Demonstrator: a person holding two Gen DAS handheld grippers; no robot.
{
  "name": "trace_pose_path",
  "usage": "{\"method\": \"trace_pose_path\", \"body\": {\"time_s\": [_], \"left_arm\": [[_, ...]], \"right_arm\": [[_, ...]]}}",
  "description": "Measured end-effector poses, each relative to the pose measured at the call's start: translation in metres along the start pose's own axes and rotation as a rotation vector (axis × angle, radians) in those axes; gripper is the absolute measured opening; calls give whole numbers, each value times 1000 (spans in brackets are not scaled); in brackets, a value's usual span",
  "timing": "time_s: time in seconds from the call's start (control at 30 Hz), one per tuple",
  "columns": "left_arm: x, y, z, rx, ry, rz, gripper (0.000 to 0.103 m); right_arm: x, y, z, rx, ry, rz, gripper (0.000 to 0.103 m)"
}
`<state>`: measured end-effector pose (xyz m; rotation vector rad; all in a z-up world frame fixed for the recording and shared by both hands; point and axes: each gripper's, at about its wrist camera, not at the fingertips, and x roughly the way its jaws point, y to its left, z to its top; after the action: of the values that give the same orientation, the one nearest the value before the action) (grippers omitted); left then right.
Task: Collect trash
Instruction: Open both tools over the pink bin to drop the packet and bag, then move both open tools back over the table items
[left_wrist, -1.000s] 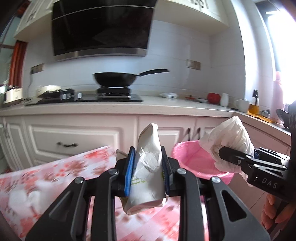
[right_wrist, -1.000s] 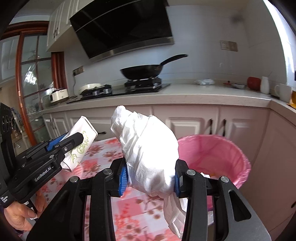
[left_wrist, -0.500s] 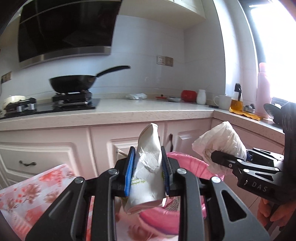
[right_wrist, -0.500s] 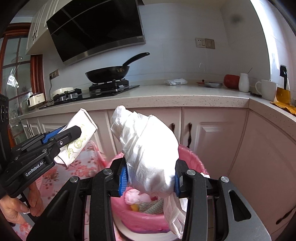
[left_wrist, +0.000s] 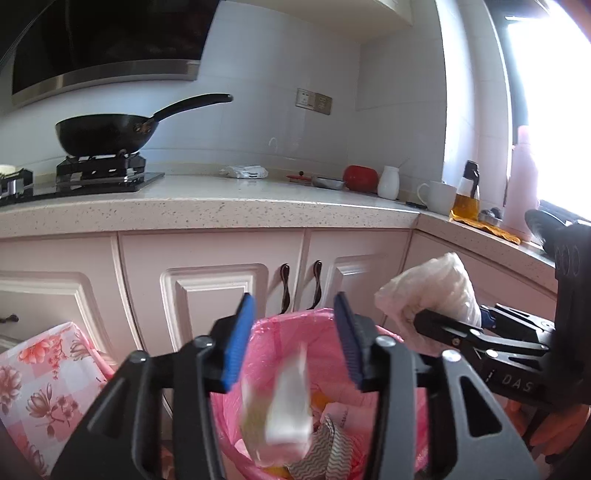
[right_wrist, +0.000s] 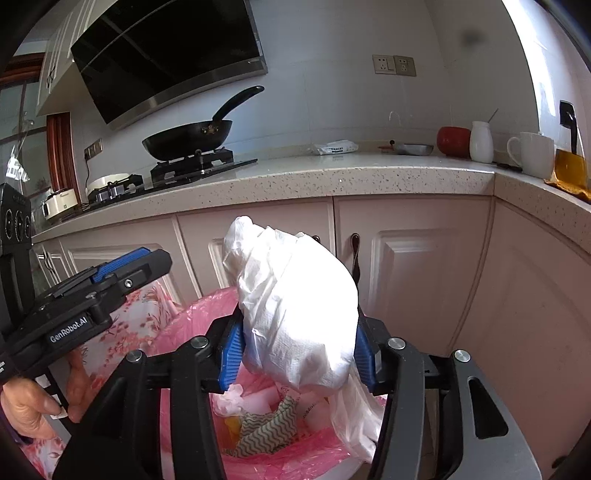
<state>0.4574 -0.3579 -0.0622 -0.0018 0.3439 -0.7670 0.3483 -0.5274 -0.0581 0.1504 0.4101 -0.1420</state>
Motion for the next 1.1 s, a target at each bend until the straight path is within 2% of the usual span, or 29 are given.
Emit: {"method": "trace_pose_path", "body": {"time_s": [0.13,0.3,0.37,0.5,0.67,0.8,0.93,1.1], "left_arm": [[-9,8,-5,-13,-2,42,62],[-34,25,-11,-65,-6,97,71],[-47,30,-13,-80,-10,122,78],[-74,36,-18,-85,-10,158,79],[-119,38,-25,-111,-33,212,97],[-167,46,-40,-142,-29,272,98],[-216,59,-61,-158,-22,327,98],[-285,81,-87,-170,-27,442,98]], "right_arm": [[-5,2,-2,5,-10,28,65],[-4,12,1,-25,-13,28,65],[-6,14,2,-8,-17,41,68],[-21,21,7,-2,-35,43,68],[-56,44,5,-20,-51,64,68],[-80,72,-4,-43,-46,103,68],[-98,109,-22,-63,-29,164,74],[-106,161,-46,-81,20,260,76]]}}
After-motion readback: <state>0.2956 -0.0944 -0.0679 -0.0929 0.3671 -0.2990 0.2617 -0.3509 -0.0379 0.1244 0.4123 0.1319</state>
